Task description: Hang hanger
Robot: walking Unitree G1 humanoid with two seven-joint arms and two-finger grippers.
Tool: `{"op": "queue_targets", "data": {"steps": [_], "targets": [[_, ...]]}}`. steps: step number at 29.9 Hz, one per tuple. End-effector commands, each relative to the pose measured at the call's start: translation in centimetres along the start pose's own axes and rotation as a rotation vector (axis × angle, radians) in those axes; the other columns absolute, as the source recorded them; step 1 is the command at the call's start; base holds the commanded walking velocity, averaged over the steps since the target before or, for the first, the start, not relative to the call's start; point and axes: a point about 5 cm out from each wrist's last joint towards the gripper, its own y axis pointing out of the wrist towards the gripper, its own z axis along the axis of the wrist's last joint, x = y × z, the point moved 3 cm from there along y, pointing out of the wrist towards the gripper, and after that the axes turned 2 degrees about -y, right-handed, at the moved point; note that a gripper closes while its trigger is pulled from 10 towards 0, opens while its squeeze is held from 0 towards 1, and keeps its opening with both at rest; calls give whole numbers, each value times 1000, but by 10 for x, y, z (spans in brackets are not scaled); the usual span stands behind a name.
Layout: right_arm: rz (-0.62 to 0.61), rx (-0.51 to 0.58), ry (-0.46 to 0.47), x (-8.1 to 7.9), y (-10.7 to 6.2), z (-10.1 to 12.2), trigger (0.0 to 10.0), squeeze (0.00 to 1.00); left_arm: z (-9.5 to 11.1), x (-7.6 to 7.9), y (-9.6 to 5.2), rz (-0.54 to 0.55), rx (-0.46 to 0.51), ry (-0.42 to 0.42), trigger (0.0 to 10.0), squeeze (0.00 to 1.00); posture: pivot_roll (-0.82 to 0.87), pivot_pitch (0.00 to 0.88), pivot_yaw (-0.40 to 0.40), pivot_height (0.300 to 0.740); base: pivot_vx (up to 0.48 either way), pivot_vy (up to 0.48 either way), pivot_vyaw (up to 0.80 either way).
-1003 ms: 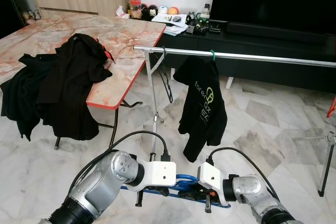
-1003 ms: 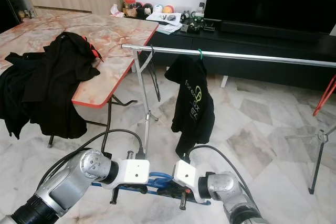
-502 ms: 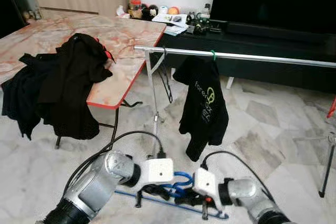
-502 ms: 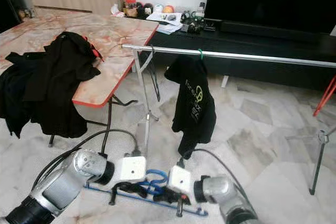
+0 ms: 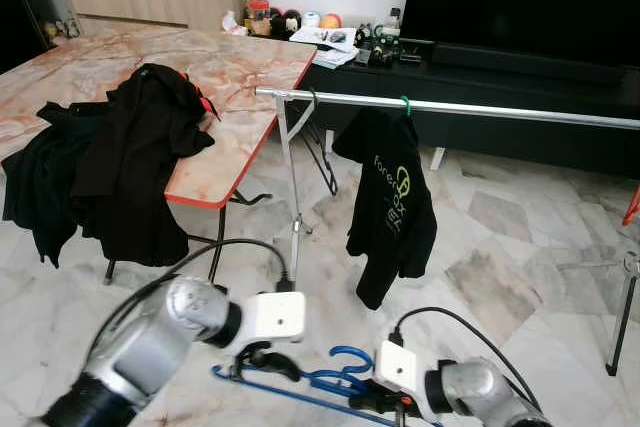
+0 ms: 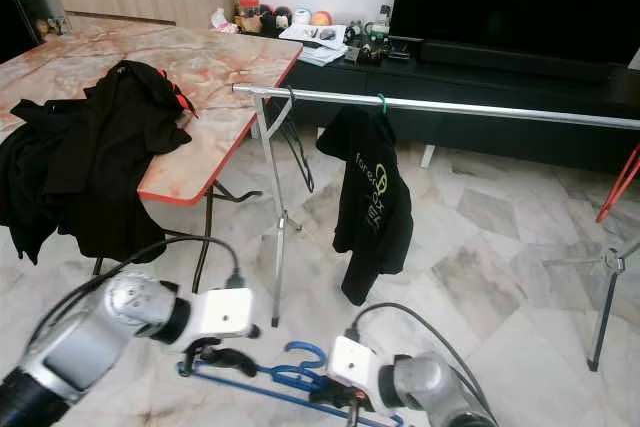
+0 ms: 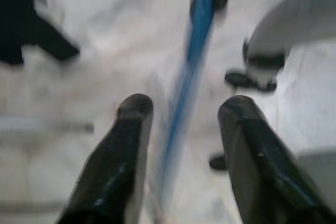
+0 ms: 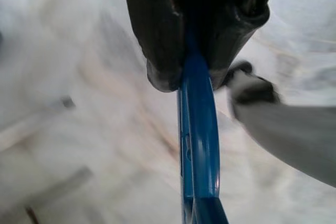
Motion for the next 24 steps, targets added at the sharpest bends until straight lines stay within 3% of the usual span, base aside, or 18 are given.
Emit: {"op": "queue_targets", "data": {"steps": [1, 2, 3, 4, 5, 7, 9, 10, 11, 14, 15, 16, 17, 18, 19, 20, 21, 24], "targets": [[-83, -41, 73, 1, -4, -16, 0, 0, -23, 2, -1, 28, -63, -59, 10000, 1000, 74, 0, -58, 740, 0, 0, 0], [-177, -45, 171, 3, -6, -27, 0, 0, -43, 3, 2, 80, -93, -126, 10000, 886, 78, 0, -56, 740, 0, 0, 0], [-217, -44, 220, 4, -7, -31, 0, 0, -50, 4, 4, 109, -100, -156, 10000, 886, 78, 0, -56, 740, 0, 0, 0], [-253, -38, 268, 4, -7, -35, 0, 0, -58, 4, 7, 141, -106, -190, 10000, 133, 79, 0, -56, 740, 0, 0, 0], [-332, -4, 374, 4, -8, -39, 0, 0, -74, 7, 13, 208, -106, -272, 10000, 0, 79, 0, -51, 740, 0, 0, 0], [-385, 19, 449, 4, -8, -43, 0, 0, -85, 10, 17, 257, -103, -323, 10000, 0, 79, 0, -50, 740, 0, 0, 0], [-519, 65, 580, 6, -9, -49, 0, 0, -112, 15, 26, 394, -114, -538, 10000, 0, 76, 2, -47, 740, 0, 0, 0], [-579, 73, 626, 7, -11, -52, 0, 0, -124, 19, 30, 437, -138, -589, 10000, 0, 76, 2, -47, 740, 0, 0, 0], [-662, 100, 729, 8, -13, -58, 0, 0, -142, 33, 35, 470, -195, -662, 10000, 0, 70, 7, -42, 740, 0, 0, 0], [-851, 152, 956, 9, -20, -71, 0, 0, -160, 57, 49, 515, -188, -848, 10000, 0, 64, 10, -32, 740, 0, 0, 0], [-952, 140, 1058, 4, -25, -82, 0, 0, -170, 70, 57, 597, -143, -1088, 10000, 0, 64, 9, -29, 740, 0, 0, 0], [-984, 127, 1096, 1, -26, -88, 902, 0, -176, 79, 60, 618, -177, -1138, 10000, 0, 64, 9, -29, 740, 0, 0, 0], [-1000, 119, 1117, -2, -26, -91, 902, 0, -180, 85, 61, 628, -208, -1152, 10000, 0, 64, 9, -29, 740, 0, 0, 0], [-1018, 96, 1153, -8, -26, -96, 1765, 0, -186, 98, 65, 617, -287, -1097, 10000, 0, 65, 8, -27, 740, 0, 0, 0], [-1018, 96, 1153, -8, -26, -96, 1765, 0, -186, 98, 65, 617, -287, -1097, 10000, 0, 65, 8, -27, 740, 0, 0, 0], [-1031, 58, 1183, -16, -24, -102, 8706, 0, -191, 117, 71, 582, -364, -1066, 10000, 0, 67, 6, -27, 740, 0, 0, 0], [-1014, 39, 1183, -21, -21, -104, 10000, 0, -192, 130, 75, 558, -393, -1072, 10000, 0, 60, 5, -28, 740, 0, 0, 0], [-950, -28, 1123, -33, -14, -106, 10000, 0, -192, 155, 85, 529, -418, -1149, 10000, 0, 53, 6, -31, 740, 0, 0, 0]]}}
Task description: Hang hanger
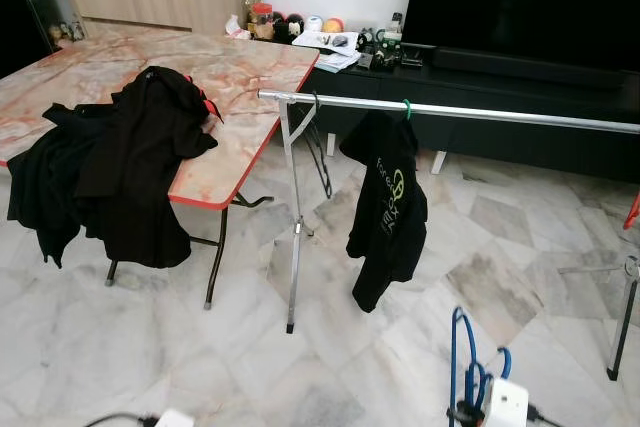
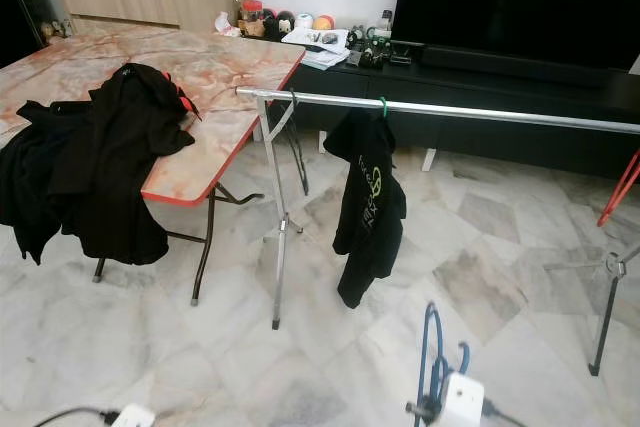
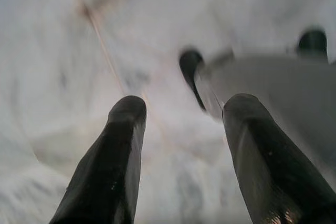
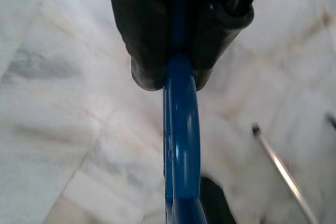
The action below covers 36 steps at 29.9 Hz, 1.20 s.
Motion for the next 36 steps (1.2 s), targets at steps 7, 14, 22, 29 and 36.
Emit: {"op": "queue_targets", "data": {"steps": [7, 14, 22, 29, 36], "targets": [[-56, -48, 18, 13, -4, -13, 10000, 0, 7, 6, 4, 57, 55, -107, 10000, 0, 57, 15, -25, 740, 0, 0, 0], [-60, -59, 16, 13, -5, -16, 10000, 0, 16, 12, 6, 40, 70, -63, 10000, 0, 49, 18, -17, 740, 0, 0, 0], [-75, -68, 51, 23, -6, -16, 10000, 0, 11, 20, 8, 19, 46, -58, 10000, 0, 52, 19, -21, 740, 321, 0, -262], [-86, -72, 33, 36, -9, -15, 10000, 0, -4, 27, 8, 2, 6, -57, 10000, 0, 53, 18, -22, 740, 337, 0, -641], [-84, -65, 22, 37, -8, -14, 10000, 0, -5, 28, 8, 1, -3, -56, 10000, 0, 52, 16, -22, 740, 338, 0, 0]]}}
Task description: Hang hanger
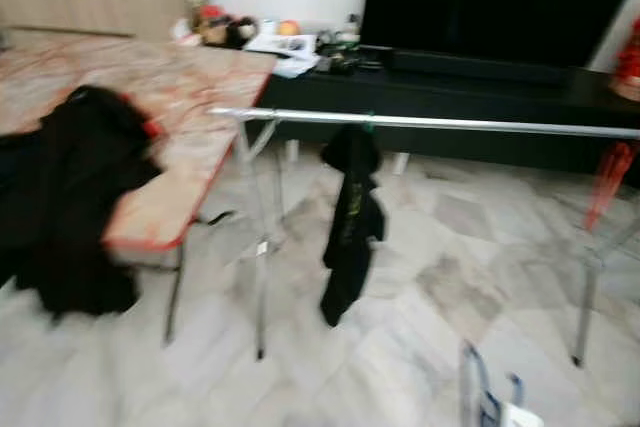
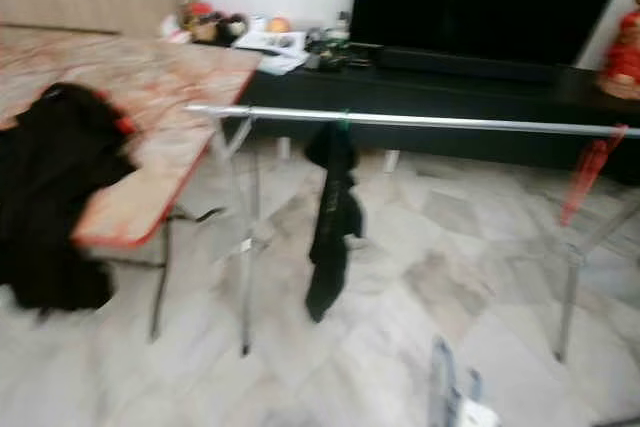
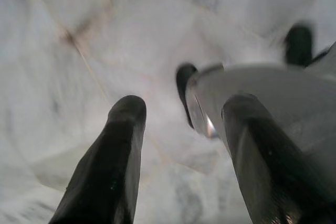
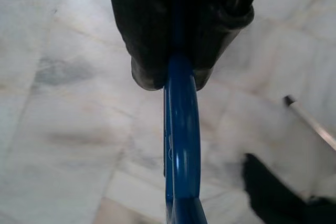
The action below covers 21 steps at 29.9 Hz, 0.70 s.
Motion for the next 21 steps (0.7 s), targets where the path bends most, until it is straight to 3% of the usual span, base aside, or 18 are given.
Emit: {"op": "queue_targets", "data": {"steps": [1, 9, 21], "targets": [[-37, -26, 4, 14, -3, -8, 10000, 0, 10, 8, 2, -17, 23, 25, 10000, 0, 52, 16, -22, 740, 341, 0, 0], [-22, -28, 5, 0, -1, -10, 10000, 0, 12, 10, 2, -23, 28, 37, 10000, 0, 55, 13, -19, 740, 338, 0, 0], [-20, -39, -9, -2, -2, -13, 10000, 0, 10, 10, 2, -29, 24, 35, 10000, 0, 51, 13, -15, 740, 322, 0, 0]]}}
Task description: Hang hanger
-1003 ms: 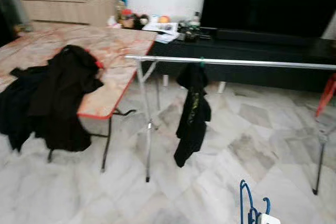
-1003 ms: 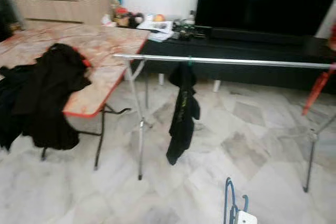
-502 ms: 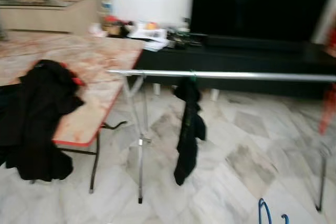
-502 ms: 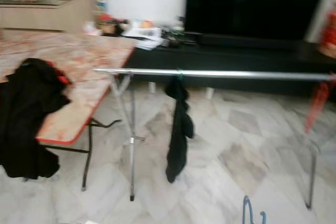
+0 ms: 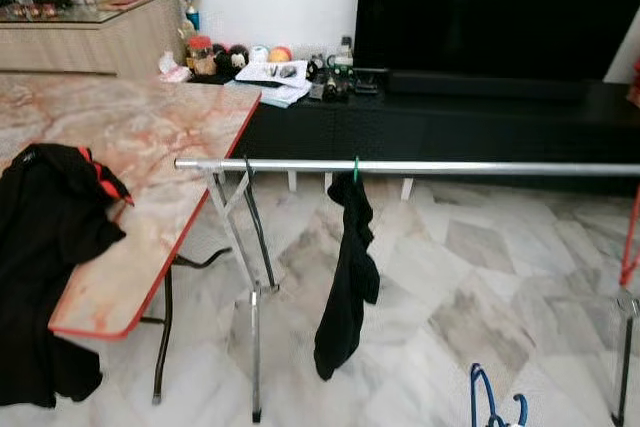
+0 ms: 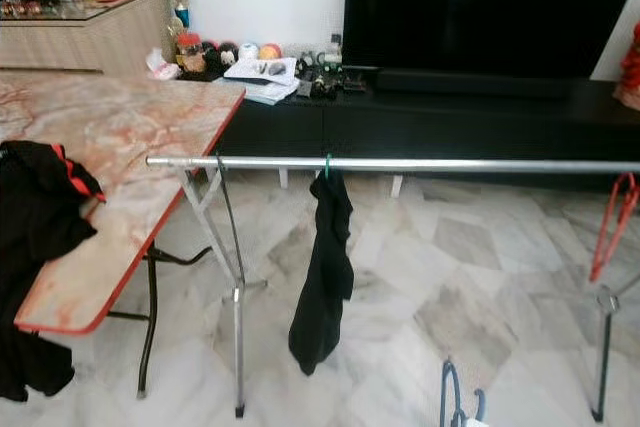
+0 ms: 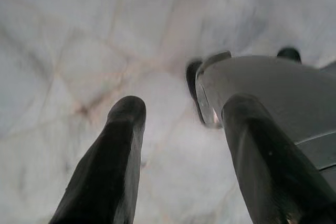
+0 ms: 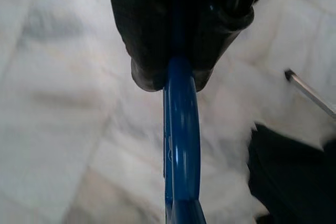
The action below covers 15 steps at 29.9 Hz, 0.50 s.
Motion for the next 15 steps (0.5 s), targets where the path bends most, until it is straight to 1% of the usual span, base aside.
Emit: {"op": "queue_targets", "data": {"steps": [1, 7, 8, 10, 12, 13, 14, 15], "targets": [[20, 4, -3, -8, 1, 1, 10000, 0, -11, -3, -1, 6, -34, -1, 10000, 0, 51, 13, -15, 740, 319, 0, 0], [19, 10, -1, -6, 1, 2, 10000, 0, -11, -3, -1, 7, -35, 5, 10000, 0, 48, 13, -18, 740, 296, 0, 0], [18, 14, -8, -6, 1, 3, 10000, 0, -11, -2, -1, 6, -42, 23, 10000, 0, 48, 14, -19, 740, 0, 0, 0], [19, 20, -7, -6, 1, 5, 10000, 0, -12, -2, -1, 4, -45, 30, 10000, 0, 50, 15, -20, 740, 0, 0, 0], [30, 49, -3, -13, 3, 14, 10000, 0, -12, -2, -1, 6, -44, 30, 10000, 0, 50, 15, -20, 740, 0, 0, 0], [37, 66, -3, -18, 4, 18, 10000, 0, -12, -2, -1, 7, -43, 28, 10000, 0, 47, 18, -21, 740, 0, 0, 0], [44, 101, 1, -25, 5, 28, 10000, 0, -12, -2, -1, 8, -43, 31, 10000, 0, 47, 18, -21, 740, 0, 0, 0], [44, 101, 1, -25, 5, 28, 10000, 0, -12, -2, -1, 8, -43, 31, 10000, 0, 47, 18, -21, 740, 0, 0, 0]]}}
